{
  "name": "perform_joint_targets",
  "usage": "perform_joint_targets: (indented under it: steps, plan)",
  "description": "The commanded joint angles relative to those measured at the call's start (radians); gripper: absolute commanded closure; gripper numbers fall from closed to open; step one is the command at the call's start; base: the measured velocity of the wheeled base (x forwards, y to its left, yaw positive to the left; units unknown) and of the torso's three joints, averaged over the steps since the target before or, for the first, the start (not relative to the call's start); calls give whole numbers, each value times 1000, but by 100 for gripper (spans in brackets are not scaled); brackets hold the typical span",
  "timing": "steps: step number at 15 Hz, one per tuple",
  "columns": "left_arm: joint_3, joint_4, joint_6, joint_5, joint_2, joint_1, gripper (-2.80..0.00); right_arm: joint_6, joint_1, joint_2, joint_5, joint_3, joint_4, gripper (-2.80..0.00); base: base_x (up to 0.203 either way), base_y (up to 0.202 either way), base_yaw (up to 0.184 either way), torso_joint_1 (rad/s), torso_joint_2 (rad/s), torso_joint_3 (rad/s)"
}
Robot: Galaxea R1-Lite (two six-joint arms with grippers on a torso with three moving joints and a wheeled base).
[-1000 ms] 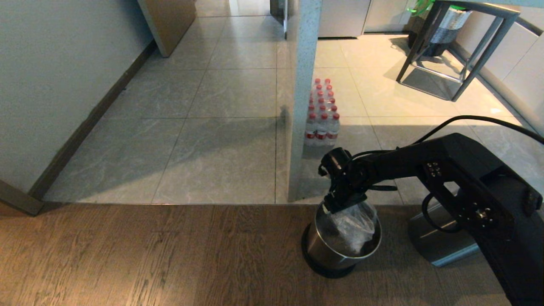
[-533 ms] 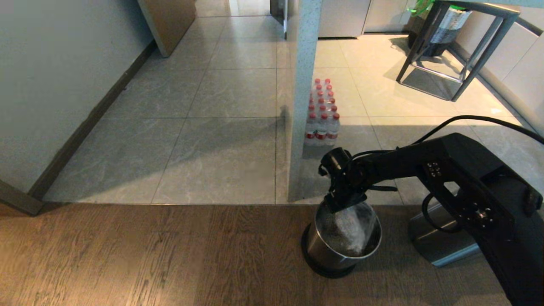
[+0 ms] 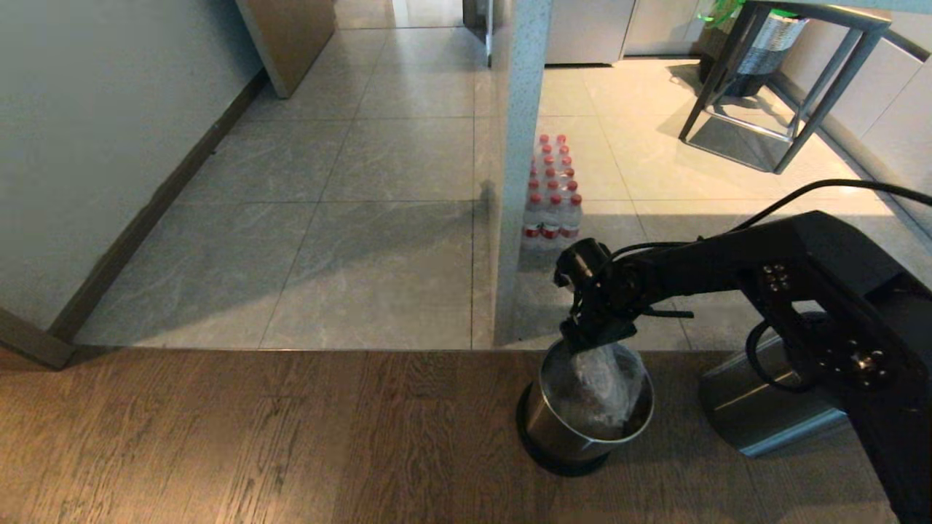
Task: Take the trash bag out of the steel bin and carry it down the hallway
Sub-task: Pick up the trash bag, then put the trash bag at the door
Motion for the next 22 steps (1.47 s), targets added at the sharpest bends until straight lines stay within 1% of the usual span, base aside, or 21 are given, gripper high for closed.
perform_joint_targets:
  steps: [1,9,12,15,17,22]
  plan:
    - [-1,0,0,0,0,0,0,2,1,-91,-1,29,3,0,0,0,0,0,0,0]
    - [0,0,0,0,0,0,0,2,-1,-530,-2,279,2,0,0,0,0,0,0,0]
    - [-1,0,0,0,0,0,0,2,-7,-730,-5,353,1,0,0,0,0,0,0,0]
    - [0,0,0,0,0,0,0,14,-17,-931,-6,392,12,0,0,0,0,0,0,0]
    - [-1,0,0,0,0,0,0,14,-36,-1060,-5,408,45,0,0,0,0,0,0,0]
    - [0,0,0,0,0,0,0,-4,-116,-1345,2,456,186,0,0,0,0,0,0,0]
